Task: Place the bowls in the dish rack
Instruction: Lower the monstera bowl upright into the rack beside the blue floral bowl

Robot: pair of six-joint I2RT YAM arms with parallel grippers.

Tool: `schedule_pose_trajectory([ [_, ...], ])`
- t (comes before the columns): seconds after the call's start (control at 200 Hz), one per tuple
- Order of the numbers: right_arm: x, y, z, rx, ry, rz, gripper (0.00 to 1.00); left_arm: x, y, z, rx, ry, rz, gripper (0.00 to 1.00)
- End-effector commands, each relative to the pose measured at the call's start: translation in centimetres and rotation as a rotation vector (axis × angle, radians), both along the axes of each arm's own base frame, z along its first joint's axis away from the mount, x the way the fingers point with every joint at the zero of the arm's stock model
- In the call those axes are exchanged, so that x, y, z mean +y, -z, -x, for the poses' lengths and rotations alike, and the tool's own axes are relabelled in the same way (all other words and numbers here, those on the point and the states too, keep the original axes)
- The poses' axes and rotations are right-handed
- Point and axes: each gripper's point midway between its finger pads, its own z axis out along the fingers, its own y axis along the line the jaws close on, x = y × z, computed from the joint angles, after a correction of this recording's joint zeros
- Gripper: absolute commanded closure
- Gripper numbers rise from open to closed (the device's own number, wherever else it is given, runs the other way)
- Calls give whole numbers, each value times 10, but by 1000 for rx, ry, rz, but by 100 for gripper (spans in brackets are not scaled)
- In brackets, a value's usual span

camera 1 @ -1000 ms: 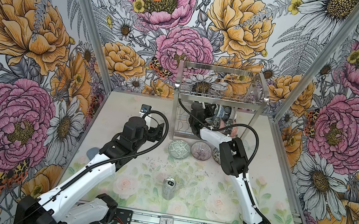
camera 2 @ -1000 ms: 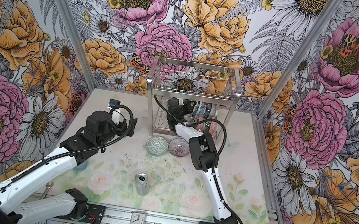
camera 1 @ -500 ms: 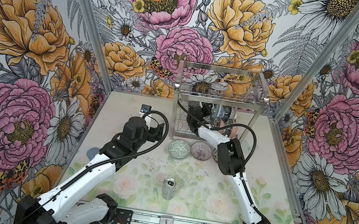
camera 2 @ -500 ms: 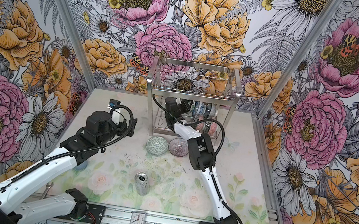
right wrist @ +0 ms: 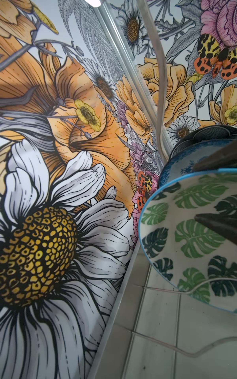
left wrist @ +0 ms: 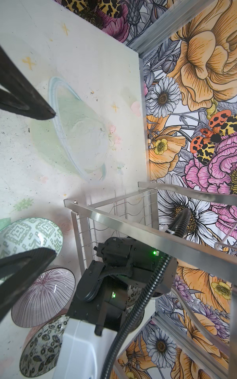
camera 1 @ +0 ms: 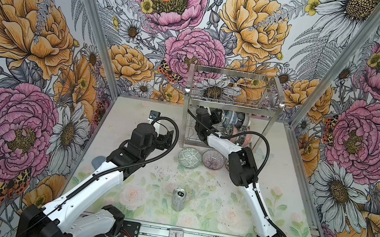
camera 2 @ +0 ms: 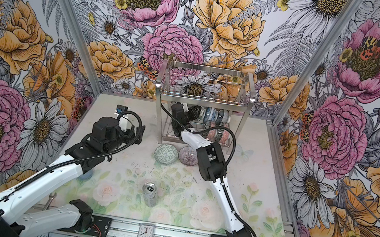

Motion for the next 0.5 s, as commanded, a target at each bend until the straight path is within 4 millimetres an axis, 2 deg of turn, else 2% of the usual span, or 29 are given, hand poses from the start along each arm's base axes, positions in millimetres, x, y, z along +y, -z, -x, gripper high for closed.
schedule_pose_trajectory([
  [0.0,5,-31,9,-33,-34,-62,53,-1,0,2,4,6,31,1],
  [0.105,5,-42,22,-26,-74,-101,33,-7,0,4,15,39,52,1],
  [0.225,10,-45,40,30,-141,-144,18,-12,1,5,43,65,73,1],
  [0.315,11,-45,56,54,-181,-160,11,-15,3,6,57,72,86,1],
  [0.495,10,-46,83,99,-240,-175,3,-14,10,8,78,71,93,1],
])
